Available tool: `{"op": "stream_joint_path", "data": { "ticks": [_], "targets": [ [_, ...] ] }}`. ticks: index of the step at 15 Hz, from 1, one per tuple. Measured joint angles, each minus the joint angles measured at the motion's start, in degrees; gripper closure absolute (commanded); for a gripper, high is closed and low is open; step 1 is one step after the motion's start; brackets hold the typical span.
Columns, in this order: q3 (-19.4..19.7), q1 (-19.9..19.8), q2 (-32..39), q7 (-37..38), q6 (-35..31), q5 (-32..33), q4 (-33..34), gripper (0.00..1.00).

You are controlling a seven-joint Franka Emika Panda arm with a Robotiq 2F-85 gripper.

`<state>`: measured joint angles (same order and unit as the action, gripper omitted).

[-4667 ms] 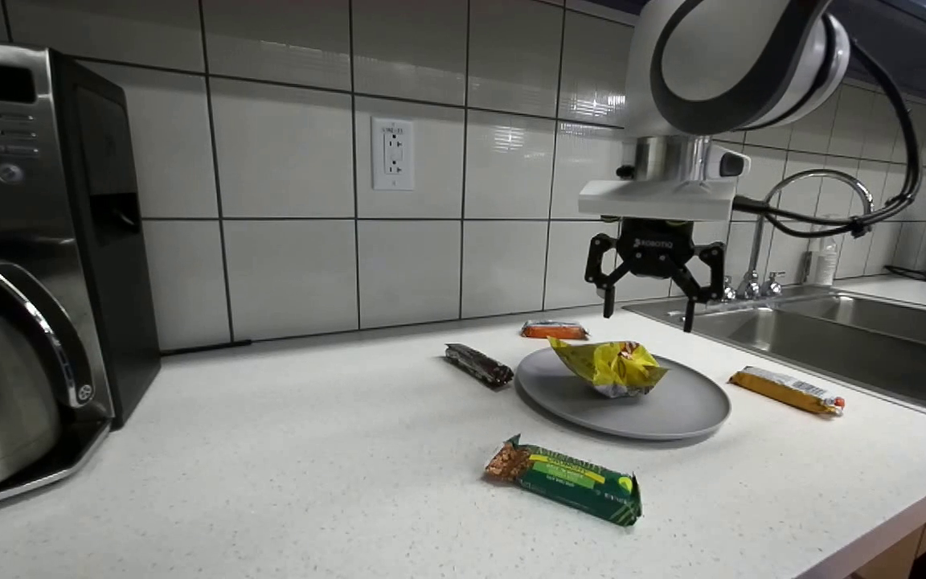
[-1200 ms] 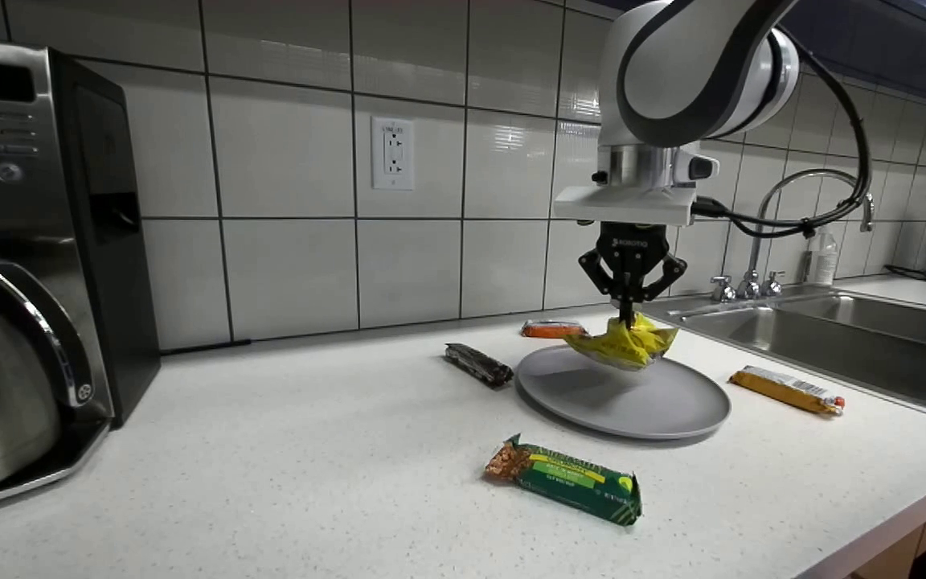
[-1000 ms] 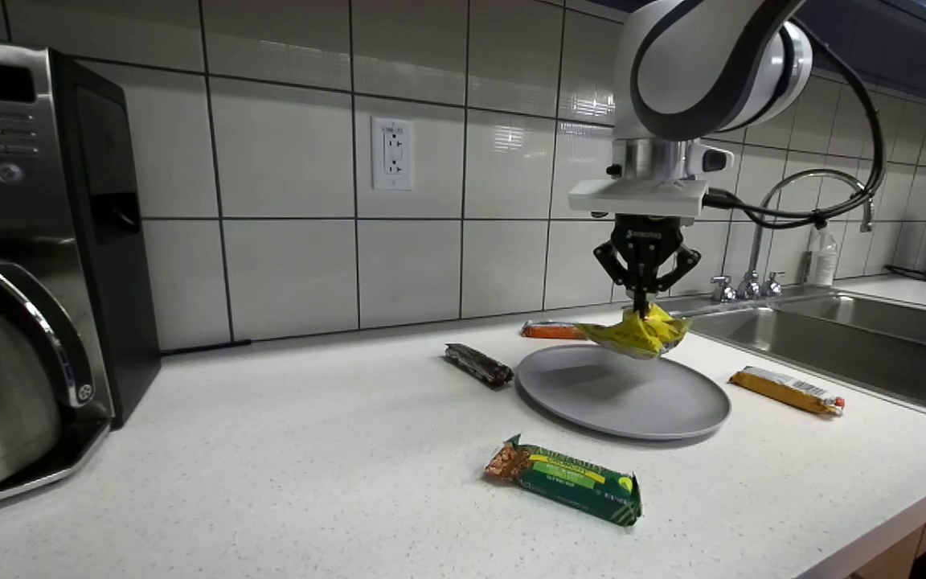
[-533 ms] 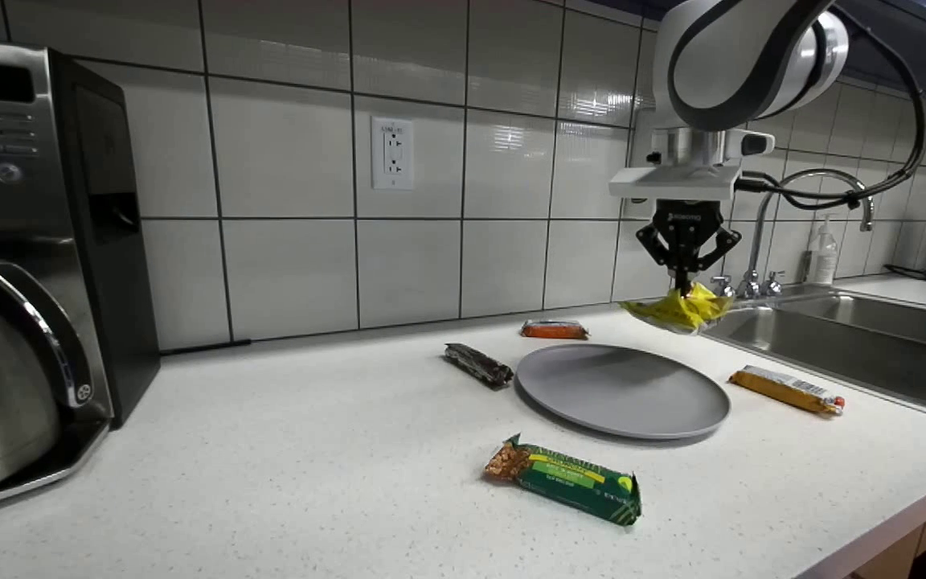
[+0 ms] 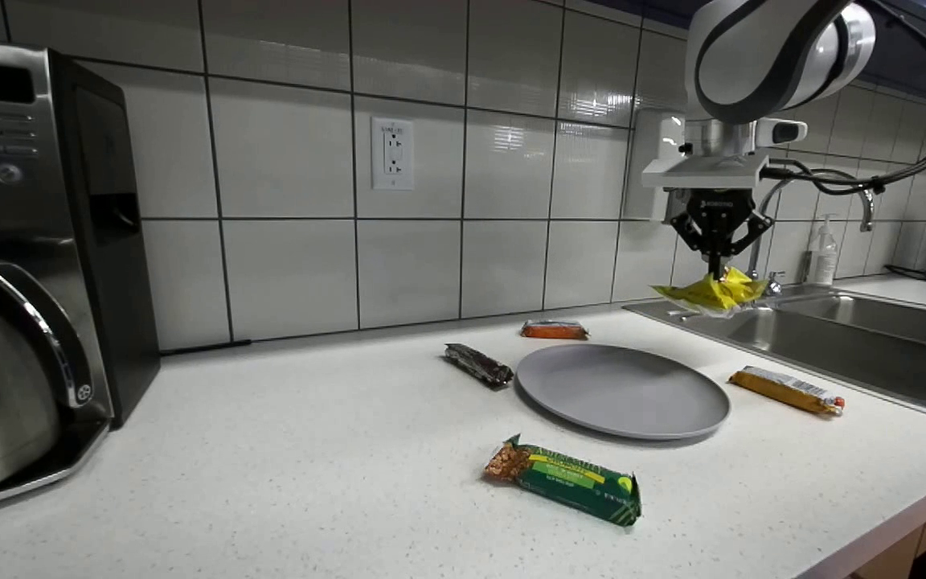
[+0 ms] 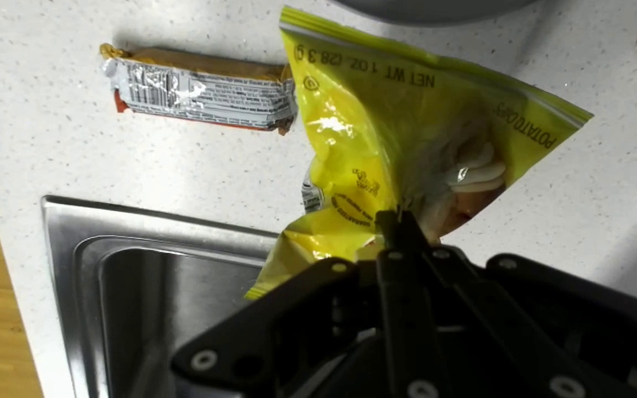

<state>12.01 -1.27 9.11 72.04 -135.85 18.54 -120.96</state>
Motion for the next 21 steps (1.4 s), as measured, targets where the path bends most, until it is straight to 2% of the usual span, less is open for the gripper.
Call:
{"op": "stream_joint_path", "data": {
  "ticks": [21],
  "targets": [
    [3.03,-1.02,13.17,0.00,-2.69,0.80,7.36,1.00]
  ]
}}
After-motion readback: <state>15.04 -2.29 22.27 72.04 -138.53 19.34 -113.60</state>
